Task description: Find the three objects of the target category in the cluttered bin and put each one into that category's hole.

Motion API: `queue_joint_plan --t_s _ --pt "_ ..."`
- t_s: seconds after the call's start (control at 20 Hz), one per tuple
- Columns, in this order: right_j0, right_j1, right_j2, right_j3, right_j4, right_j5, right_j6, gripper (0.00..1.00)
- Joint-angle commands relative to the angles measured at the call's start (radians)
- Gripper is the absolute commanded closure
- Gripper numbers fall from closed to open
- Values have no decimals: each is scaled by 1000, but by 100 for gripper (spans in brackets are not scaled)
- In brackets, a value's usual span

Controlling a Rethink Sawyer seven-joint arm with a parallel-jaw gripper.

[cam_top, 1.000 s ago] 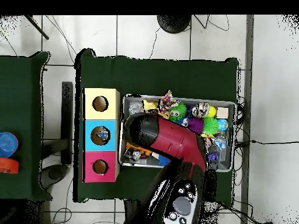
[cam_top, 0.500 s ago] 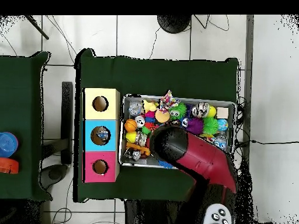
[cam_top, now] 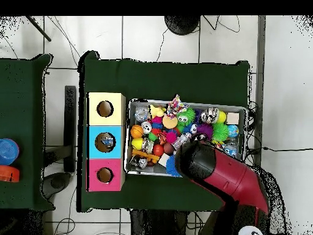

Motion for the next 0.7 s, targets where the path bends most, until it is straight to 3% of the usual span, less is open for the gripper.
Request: queue_joint_plan --t_s 0.05,0.7 --pt "6 6 85 59 -26 -15 71 0" --pt "73 -21 139 8 123 176 182 0"
